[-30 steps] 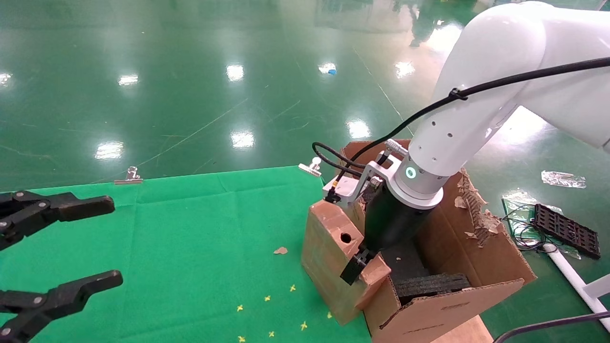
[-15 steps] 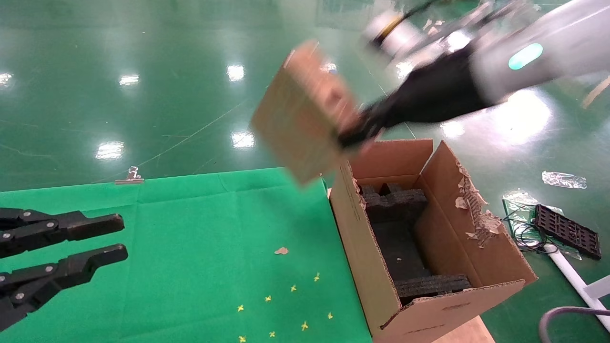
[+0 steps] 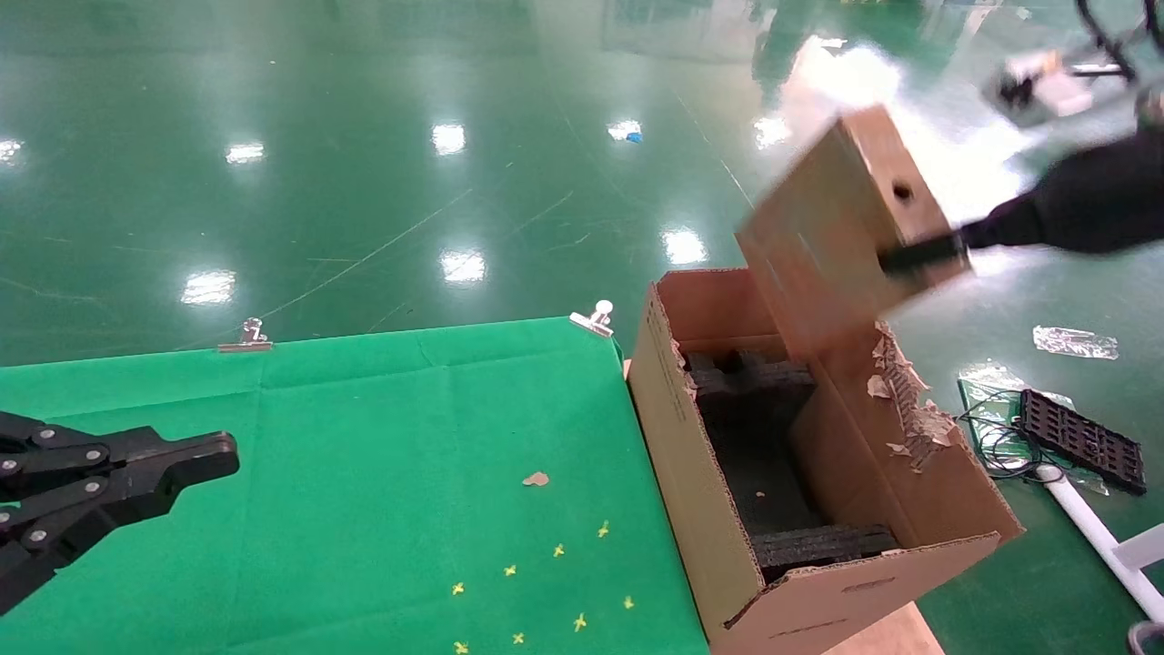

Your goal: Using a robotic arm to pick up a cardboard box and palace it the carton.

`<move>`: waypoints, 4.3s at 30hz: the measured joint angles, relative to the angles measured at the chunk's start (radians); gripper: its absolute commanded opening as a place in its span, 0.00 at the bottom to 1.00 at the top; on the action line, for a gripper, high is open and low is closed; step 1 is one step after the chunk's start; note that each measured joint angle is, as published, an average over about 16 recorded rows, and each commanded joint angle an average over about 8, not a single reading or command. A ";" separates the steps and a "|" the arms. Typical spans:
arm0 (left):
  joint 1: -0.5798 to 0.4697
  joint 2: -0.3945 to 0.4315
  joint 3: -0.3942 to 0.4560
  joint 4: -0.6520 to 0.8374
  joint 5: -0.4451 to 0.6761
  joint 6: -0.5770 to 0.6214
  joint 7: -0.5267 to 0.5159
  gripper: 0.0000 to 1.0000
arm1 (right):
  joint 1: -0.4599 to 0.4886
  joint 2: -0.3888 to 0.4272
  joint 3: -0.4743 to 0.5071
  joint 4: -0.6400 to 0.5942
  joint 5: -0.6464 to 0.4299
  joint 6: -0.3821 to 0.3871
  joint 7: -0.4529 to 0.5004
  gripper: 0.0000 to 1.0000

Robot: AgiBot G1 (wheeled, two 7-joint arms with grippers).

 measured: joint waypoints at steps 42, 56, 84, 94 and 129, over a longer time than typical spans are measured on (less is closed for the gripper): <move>0.000 -0.001 0.002 0.000 -0.001 -0.001 0.001 1.00 | -0.415 -0.162 -0.112 -0.431 0.007 0.139 0.048 0.00; -0.001 -0.001 0.002 0.000 -0.002 -0.001 0.001 1.00 | -0.581 -0.232 -0.089 -0.518 0.077 0.271 -0.001 0.00; -0.001 -0.001 0.003 0.000 -0.002 -0.001 0.002 1.00 | -0.652 -0.322 -0.024 -0.758 0.180 0.285 -0.231 1.00; -0.001 -0.002 0.004 0.000 -0.003 -0.002 0.002 1.00 | -0.635 -0.337 -0.026 -0.807 0.176 0.254 -0.256 1.00; -0.001 -0.002 0.005 0.000 -0.003 -0.002 0.003 1.00 | -0.308 -0.287 0.039 -0.726 0.197 0.202 -0.457 1.00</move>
